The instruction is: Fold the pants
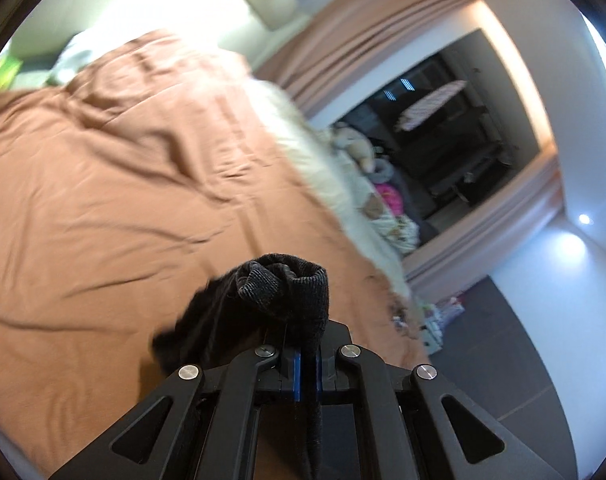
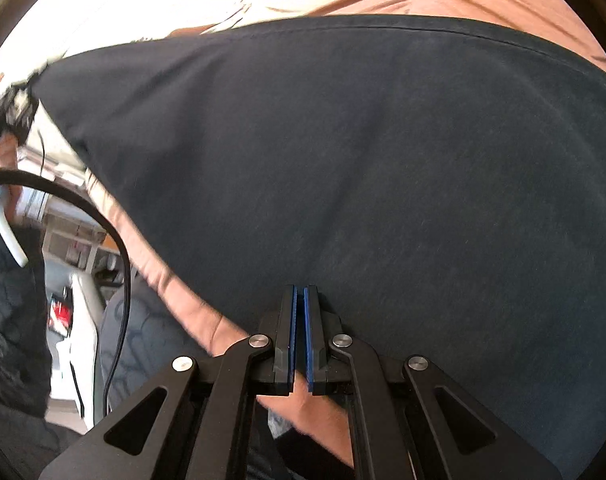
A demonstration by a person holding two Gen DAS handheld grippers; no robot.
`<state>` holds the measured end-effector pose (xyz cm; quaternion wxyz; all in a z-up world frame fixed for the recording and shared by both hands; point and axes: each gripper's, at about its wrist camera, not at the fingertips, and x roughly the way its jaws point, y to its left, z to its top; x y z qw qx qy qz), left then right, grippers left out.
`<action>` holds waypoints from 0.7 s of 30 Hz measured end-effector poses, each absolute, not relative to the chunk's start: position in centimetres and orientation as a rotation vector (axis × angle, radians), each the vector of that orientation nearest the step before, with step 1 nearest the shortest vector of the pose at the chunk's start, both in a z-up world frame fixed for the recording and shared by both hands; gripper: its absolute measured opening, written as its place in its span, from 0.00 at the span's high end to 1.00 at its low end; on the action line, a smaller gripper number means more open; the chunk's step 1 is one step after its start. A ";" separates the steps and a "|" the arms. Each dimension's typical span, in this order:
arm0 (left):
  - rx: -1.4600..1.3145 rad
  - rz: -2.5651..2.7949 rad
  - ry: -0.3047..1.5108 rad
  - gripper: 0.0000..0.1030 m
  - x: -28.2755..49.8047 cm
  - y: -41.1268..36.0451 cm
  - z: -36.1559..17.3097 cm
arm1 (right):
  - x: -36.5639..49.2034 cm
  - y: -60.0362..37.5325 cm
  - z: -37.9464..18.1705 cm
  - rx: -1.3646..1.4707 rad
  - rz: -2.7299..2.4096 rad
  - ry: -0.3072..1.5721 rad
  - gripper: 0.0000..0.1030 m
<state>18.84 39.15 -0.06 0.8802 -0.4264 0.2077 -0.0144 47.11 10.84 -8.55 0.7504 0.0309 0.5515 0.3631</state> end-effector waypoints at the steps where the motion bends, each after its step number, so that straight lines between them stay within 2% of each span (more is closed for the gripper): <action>1: -0.871 -0.047 0.425 0.96 19.3 38.4 1.2 | 46.8 10.6 -8.4 0.067 0.802 1.198 1.00; 15: -0.708 -0.248 0.360 0.96 23.8 28.5 13.3 | 44.9 0.1 -5.1 0.250 0.662 1.033 0.96; 16: -0.695 -0.261 0.358 0.96 24.3 27.5 14.2 | 44.3 -0.6 -4.8 0.260 0.653 1.020 0.87; 17: -0.685 -0.269 0.358 0.96 24.6 26.8 14.7 | 43.9 -1.5 -4.4 0.267 0.642 1.002 0.65; 18: -0.675 -0.278 0.357 0.96 24.8 26.0 15.3 | 43.5 -2.5 -4.0 0.277 0.628 0.976 0.51; 19: -0.666 -0.289 0.357 0.96 25.2 25.2 15.9 | 43.0 -3.4 -3.6 0.292 0.622 0.954 0.30; 21: -0.645 -0.307 0.355 0.96 25.9 23.6 17.1 | 42.4 -4.6 -3.1 0.321 0.617 0.925 0.27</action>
